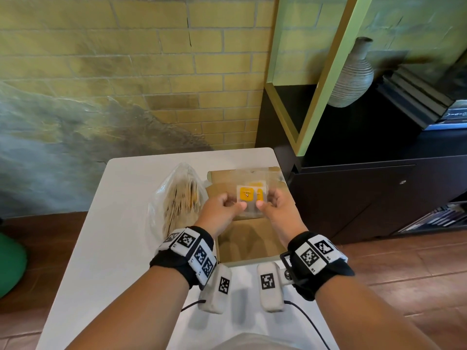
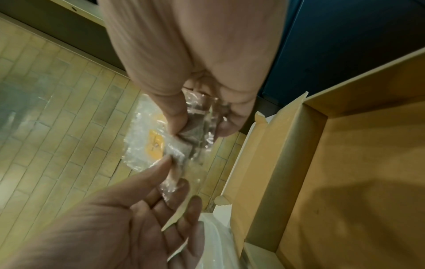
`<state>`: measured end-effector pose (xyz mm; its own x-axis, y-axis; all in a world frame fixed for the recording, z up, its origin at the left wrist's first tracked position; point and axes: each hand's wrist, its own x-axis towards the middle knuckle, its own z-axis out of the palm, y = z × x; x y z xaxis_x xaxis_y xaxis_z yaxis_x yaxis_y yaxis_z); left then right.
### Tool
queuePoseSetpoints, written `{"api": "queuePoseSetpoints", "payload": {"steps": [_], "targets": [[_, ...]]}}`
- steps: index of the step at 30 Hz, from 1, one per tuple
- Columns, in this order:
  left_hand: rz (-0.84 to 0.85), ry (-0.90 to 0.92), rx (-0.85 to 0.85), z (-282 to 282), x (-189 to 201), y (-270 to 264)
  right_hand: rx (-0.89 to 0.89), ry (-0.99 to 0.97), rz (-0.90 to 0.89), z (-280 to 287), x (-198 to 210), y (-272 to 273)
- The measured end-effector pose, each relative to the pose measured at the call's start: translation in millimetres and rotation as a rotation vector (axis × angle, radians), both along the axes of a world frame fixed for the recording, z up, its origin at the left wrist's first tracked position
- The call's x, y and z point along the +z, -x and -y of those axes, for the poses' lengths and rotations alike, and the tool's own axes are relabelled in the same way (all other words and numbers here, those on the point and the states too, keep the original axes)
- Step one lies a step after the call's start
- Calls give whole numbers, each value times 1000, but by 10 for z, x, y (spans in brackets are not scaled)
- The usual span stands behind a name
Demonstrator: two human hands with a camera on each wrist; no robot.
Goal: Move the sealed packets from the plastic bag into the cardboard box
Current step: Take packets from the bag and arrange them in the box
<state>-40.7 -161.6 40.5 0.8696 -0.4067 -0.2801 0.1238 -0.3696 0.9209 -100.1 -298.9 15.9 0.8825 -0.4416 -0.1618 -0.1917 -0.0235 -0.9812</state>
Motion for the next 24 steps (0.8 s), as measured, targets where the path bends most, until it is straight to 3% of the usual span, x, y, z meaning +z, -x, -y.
{"api": "queuePoseSetpoints", "payload": {"steps": [6, 15, 24], "targets": [[-42, -122, -26, 14, -192, -12, 132, -45, -105, 10, -58, 27], [-12, -311, -81, -13, -555, 86, 281, 187, -405, 0, -372, 116], [36, -393, -156, -16, -611, 67, 195, 210, -467, 90, -516, 122]]}}
